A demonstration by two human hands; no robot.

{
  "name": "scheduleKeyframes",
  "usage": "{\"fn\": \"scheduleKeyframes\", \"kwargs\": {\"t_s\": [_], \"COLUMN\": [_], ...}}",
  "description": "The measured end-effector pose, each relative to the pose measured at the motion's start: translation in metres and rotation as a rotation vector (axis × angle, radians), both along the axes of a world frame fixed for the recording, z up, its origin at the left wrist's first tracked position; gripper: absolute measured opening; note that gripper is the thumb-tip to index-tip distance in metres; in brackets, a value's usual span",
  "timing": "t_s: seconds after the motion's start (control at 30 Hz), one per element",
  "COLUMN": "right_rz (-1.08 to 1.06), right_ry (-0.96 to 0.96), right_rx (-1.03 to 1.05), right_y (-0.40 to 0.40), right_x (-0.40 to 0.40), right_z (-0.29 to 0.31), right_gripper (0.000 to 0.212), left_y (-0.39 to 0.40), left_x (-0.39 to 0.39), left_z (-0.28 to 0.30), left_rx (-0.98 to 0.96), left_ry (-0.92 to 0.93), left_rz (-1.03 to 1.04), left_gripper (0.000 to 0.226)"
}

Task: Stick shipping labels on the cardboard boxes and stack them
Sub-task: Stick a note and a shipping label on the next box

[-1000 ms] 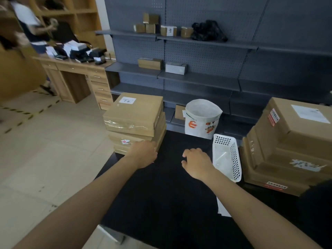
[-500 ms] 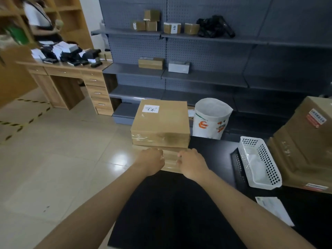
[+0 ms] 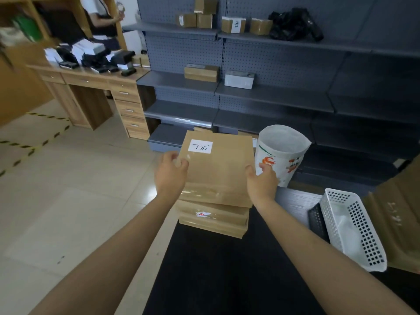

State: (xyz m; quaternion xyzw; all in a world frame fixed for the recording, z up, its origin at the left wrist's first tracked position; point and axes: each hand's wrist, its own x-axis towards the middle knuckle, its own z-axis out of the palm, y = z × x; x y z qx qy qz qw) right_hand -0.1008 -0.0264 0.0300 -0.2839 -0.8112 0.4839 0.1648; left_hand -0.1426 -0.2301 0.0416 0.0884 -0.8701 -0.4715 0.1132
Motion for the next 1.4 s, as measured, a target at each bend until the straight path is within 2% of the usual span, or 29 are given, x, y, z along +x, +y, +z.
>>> {"fn": "scheduleKeyframes", "kwargs": {"t_s": [0.1, 0.2, 0.3, 0.5, 0.67, 0.83, 1.13, 1.4], "right_rz": [-0.041, -0.055, -0.072, -0.143, -0.137, -0.123, -0.244, -0.274], "right_ry": [-0.112, -0.179, -0.21, -0.278, -0.271, -0.231, -0.128, -0.12], "right_rx": [-0.046, -0.059, 0.064, 0.226, 0.219, 0.026, -0.173, -0.153], "right_y": [0.002, -0.001, -0.001, -0.003, -0.002, 0.004, 0.079, 0.18], "right_x": [-0.026, -0.038, -0.043, -0.051, -0.047, -0.04, 0.047, 0.158], "right_z": [-0.016, -0.031, -0.035, -0.042, -0.039, -0.036, -0.028, -0.02], "right_gripper": [0.056, 0.05, 0.041, 0.051, 0.049, 0.047, 0.041, 0.039], "left_y": [-0.013, -0.011, -0.002, 0.0, 0.0, 0.003, 0.073, 0.183], "left_x": [-0.031, -0.046, -0.052, -0.06, -0.06, -0.055, 0.019, 0.114], "left_z": [-0.017, -0.033, -0.042, -0.052, -0.056, -0.054, -0.043, -0.036], "left_rx": [0.124, 0.182, 0.168, 0.134, 0.126, 0.155, 0.093, 0.138], "left_ry": [-0.158, -0.255, -0.218, -0.193, -0.187, -0.185, -0.141, -0.105], "left_rz": [0.029, -0.064, -0.096, -0.071, -0.053, -0.07, -0.203, -0.266], "left_gripper": [0.05, 0.048, 0.037, 0.04, 0.046, 0.047, 0.049, 0.037]}}
